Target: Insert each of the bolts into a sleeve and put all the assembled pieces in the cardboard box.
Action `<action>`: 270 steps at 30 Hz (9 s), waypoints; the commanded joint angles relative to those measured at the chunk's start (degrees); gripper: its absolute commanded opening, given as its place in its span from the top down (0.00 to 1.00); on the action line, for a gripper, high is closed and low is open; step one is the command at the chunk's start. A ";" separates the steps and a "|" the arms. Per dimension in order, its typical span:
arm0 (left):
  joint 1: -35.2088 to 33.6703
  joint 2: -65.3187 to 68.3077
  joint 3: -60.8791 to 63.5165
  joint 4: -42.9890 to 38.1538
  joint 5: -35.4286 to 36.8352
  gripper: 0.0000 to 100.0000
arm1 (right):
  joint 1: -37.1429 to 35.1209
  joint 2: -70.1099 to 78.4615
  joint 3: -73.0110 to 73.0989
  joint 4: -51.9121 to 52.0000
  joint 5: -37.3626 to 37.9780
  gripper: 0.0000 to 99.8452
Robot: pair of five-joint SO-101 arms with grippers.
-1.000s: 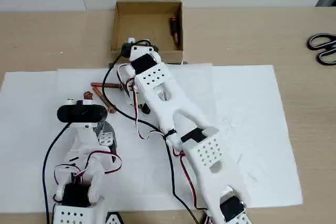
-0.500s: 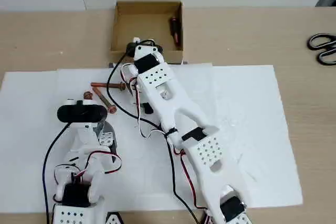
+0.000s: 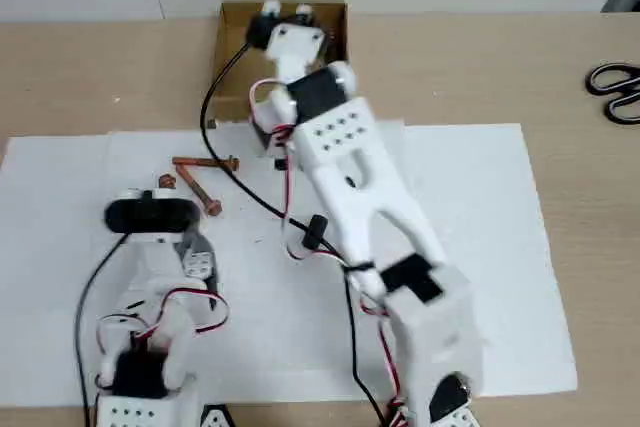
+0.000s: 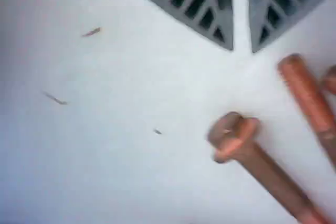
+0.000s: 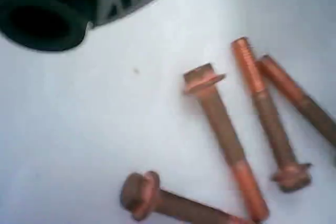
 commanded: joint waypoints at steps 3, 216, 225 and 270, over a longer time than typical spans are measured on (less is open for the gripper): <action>-3.60 0.97 -14.99 6.77 -4.31 0.99 | 6.73 -18.33 14.77 0.40 0.79 1.00; 26.81 -4.57 -16.66 -4.48 22.68 1.00 | -18.86 -119.16 120.62 -48.40 29.71 1.00; 26.81 -4.57 -16.66 -1.14 21.54 1.00 | -18.68 -119.16 120.53 -48.75 29.98 1.00; 29.71 -4.48 -15.60 7.82 13.10 1.00 | -14.46 -119.08 116.57 -51.38 33.14 1.00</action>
